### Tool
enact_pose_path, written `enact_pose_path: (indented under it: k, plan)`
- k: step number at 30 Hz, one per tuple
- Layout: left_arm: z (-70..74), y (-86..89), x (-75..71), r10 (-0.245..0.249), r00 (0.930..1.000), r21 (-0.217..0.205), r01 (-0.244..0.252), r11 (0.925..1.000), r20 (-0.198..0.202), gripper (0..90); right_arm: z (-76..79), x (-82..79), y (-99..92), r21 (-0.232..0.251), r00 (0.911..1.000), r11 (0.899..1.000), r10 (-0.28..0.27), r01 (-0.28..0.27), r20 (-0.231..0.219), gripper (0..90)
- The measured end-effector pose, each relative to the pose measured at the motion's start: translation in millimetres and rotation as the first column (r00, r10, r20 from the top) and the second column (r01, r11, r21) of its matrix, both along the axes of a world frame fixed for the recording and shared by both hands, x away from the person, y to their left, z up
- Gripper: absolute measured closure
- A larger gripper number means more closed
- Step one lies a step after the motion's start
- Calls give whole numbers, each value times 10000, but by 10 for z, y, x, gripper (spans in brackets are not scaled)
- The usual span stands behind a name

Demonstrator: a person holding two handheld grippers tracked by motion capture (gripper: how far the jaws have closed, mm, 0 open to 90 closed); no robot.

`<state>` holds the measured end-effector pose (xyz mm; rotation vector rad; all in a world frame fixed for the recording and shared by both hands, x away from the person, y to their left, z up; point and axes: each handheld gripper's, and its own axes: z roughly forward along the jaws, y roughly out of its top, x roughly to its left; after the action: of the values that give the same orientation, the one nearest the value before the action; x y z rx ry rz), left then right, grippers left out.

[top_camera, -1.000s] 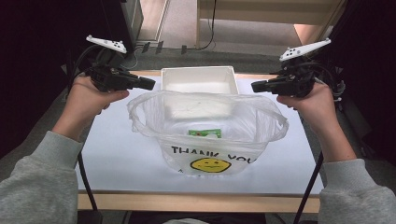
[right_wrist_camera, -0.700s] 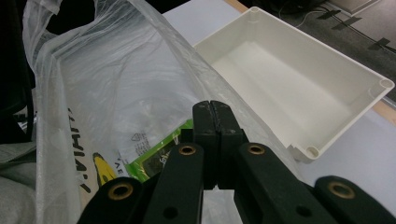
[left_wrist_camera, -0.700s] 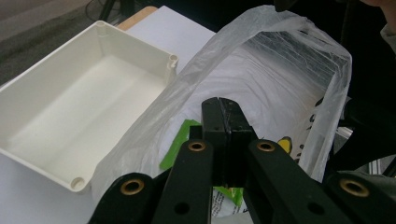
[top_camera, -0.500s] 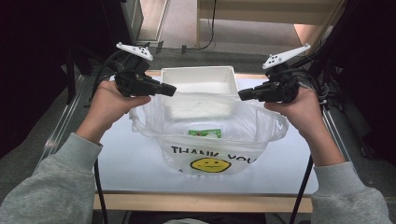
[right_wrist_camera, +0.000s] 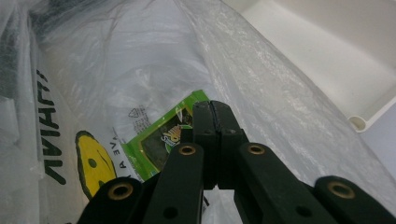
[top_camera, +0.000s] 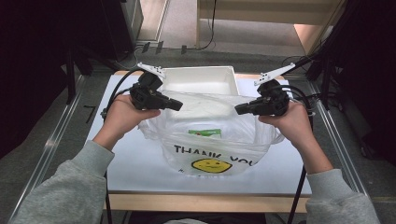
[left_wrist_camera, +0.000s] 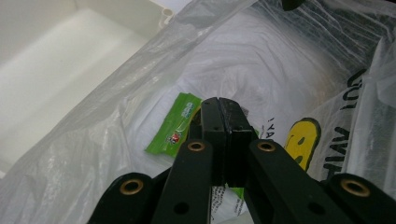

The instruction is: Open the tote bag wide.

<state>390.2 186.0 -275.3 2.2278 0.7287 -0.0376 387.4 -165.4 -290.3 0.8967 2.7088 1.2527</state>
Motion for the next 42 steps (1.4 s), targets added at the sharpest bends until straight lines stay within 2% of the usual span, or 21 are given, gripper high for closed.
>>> enact_pose_path:
  k: [10, 18, 20, 23, 31, 34, 42]
  plan:
    - [-225, 2, 9, 135, 9996, 269, -128, 9996, -230, 900, -207, 23, 9, -23, 9995, 9999, -118, 117, -298, 900]
    - [-367, 13, -8, 335, 9989, 314, -324, 9990, -339, 900, -327, 21, 25, 39, 9992, 9999, -158, 159, -354, 900]
    - [-427, 20, -16, 341, 9989, 431, -328, 9985, -313, 900, -373, 16, 40, -63, 9992, 9998, -189, 187, -357, 900]
    - [-489, 22, -29, 360, 9986, 321, -348, 9989, -396, 900, -418, 9, 46, -61, 9990, 9998, -194, 192, -391, 900]
    - [-598, -3, -38, 419, 9976, 395, -397, 9984, -551, 900, -538, -22, 38, -79, 9980, 9996, -267, 263, -569, 900]
    - [-658, 3, -50, 517, 9962, 236, -501, 9985, -703, 900, -589, -34, 29, -121, 9978, 9994, -319, 313, -587, 900]
    - [-778, -4, -77, 542, 9948, 139, -532, 9985, -862, 900, -746, -73, -3, -33, 9961, 9990, -446, 445, -757, 900]
